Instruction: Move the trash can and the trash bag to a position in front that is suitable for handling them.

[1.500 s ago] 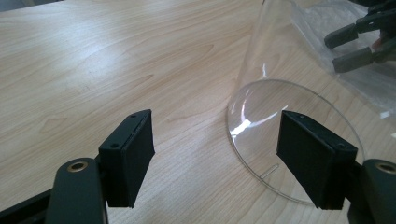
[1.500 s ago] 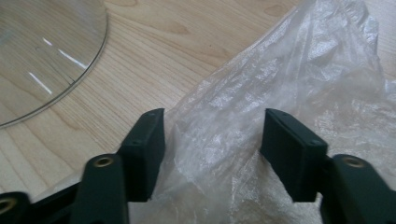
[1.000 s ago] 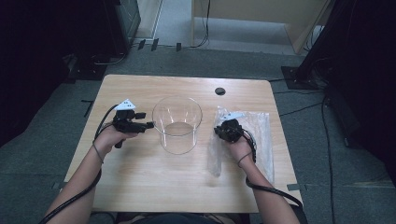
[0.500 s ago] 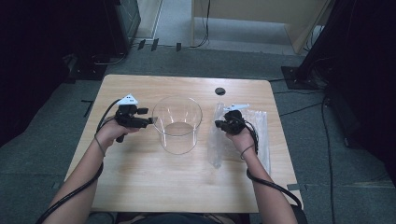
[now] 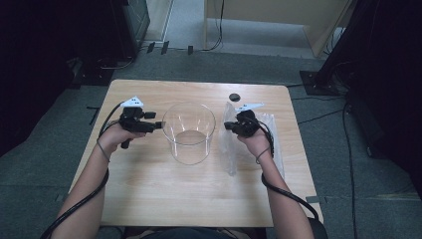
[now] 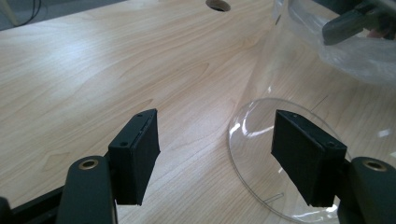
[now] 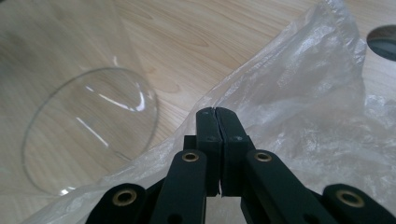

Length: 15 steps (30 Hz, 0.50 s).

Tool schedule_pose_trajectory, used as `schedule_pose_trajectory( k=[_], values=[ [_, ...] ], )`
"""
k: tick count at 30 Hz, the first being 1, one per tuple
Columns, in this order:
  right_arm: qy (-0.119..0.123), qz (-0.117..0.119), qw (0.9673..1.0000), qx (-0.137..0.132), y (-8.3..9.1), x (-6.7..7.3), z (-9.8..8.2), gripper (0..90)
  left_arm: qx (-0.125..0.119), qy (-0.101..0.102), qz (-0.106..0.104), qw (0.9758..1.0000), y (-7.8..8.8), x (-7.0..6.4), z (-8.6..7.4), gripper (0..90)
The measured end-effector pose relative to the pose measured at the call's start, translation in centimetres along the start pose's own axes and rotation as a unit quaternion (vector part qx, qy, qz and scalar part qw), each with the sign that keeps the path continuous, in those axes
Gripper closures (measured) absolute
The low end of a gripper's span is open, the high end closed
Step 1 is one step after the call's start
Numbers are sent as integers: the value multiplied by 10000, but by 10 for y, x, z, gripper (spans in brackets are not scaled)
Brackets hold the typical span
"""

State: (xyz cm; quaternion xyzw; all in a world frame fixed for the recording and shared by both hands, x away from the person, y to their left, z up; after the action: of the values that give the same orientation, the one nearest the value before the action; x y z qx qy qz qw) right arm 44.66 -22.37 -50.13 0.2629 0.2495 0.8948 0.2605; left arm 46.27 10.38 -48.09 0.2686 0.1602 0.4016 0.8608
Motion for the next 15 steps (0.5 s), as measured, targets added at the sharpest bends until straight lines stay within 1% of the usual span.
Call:
schedule_pose_trajectory(
  k=[1, 2, 3, 5, 7, 9, 11, 13, 15],
  values=[
    [33, 35, 10000, -37, 2, 3, 2, 893, 15, 50, -25, 10000, 3, 0, 1, 312],
    [71, 74, 9999, -62, 3, 6, 5, 893, 26, 43, -39, 10000, 5, -1, 2, 313],
    [101, 98, 9999, -96, 5, 10, 7, 892, 67, -4, -40, 10000, 8, -2, 4, 314],
    [209, 112, 9996, -156, 8, 15, 11, 892, 54, -98, -50, 9999, 13, -3, 6, 327],
    [276, 120, 9994, -154, 10, 17, 12, 893, 69, 13, -73, 9999, 16, -4, 7, 332],
    [223, 166, 9995, -167, 12, 18, 12, 893, 133, 72, -94, 9998, 17, -5, 6, 332],
    [185, 204, 9994, -196, 15, 20, 15, 893, 161, 38, -108, 9998, 18, -5, 5, 331],
    [143, 264, 9992, -250, 17, 23, 18, 893, 138, 77, -120, 9998, 18, -6, 6, 332],
    [158, 311, 9991, -256, 19, 26, 20, 893, 98, 61, -85, 9999, 19, -7, 7, 318]
  ],
)
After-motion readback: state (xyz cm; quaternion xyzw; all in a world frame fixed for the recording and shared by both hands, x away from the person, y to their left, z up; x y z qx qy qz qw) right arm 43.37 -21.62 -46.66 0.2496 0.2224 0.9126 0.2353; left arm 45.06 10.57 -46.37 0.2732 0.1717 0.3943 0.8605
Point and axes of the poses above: each handheld gripper's, and its own axes: y roughly backward along the jaws, z roughly out of its top, x roughly to its left, the point moved 6 cm from there along -y, roughly forward along the jaws, and after that the axes turned 14 degrees about z, right-handed, at the moved point
